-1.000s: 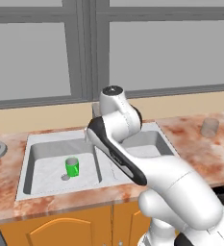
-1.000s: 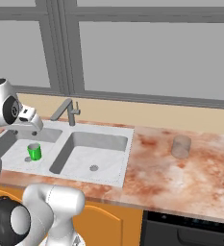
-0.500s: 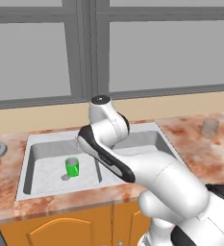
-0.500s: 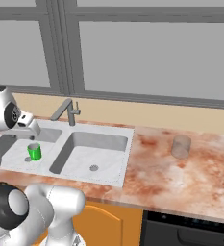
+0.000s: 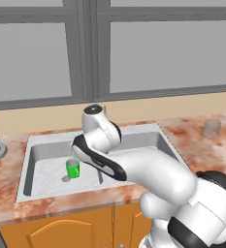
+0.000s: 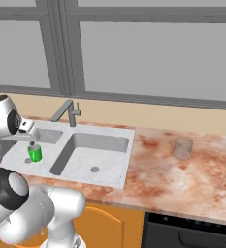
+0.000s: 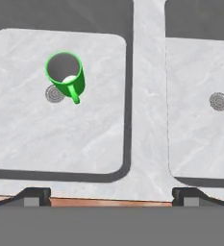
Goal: Move any existing items from the left basin to the right basin for drying. Then move the glass cup from the counter to the left basin of the sink for washing.
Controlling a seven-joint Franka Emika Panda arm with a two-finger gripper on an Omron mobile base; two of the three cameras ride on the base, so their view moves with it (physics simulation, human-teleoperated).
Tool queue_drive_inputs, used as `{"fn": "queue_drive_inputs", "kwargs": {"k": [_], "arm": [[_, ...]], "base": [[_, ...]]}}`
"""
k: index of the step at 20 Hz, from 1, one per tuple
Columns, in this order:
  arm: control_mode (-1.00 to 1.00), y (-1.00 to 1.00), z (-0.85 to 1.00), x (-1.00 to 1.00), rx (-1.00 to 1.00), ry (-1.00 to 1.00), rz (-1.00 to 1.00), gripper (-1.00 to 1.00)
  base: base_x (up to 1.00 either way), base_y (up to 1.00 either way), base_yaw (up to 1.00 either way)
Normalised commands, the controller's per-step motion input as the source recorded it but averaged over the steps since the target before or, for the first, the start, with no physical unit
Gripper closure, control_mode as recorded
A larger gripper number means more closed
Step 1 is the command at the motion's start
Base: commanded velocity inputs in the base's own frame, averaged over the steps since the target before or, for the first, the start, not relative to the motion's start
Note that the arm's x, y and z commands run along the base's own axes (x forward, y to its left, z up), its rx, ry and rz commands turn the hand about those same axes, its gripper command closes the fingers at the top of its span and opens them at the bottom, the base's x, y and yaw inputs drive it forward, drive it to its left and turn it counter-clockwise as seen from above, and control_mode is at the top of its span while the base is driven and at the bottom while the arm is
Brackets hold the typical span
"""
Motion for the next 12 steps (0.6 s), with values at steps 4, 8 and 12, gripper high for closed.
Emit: {"fn": "queue_drive_inputs", "kwargs": {"k": [4,8,12], "arm": [[-1.00,0.21,-0.37,0.19,0.00,0.00,0.00,-1.00],[-1.00,0.19,-0.33,0.25,0.00,0.00,0.00,-1.00],[-1.00,0.18,-0.31,0.25,0.00,0.00,0.00,-1.00]], "base": [[0.00,0.00,0.00],[0.00,0.00,0.00],[0.00,0.00,0.00]]}}
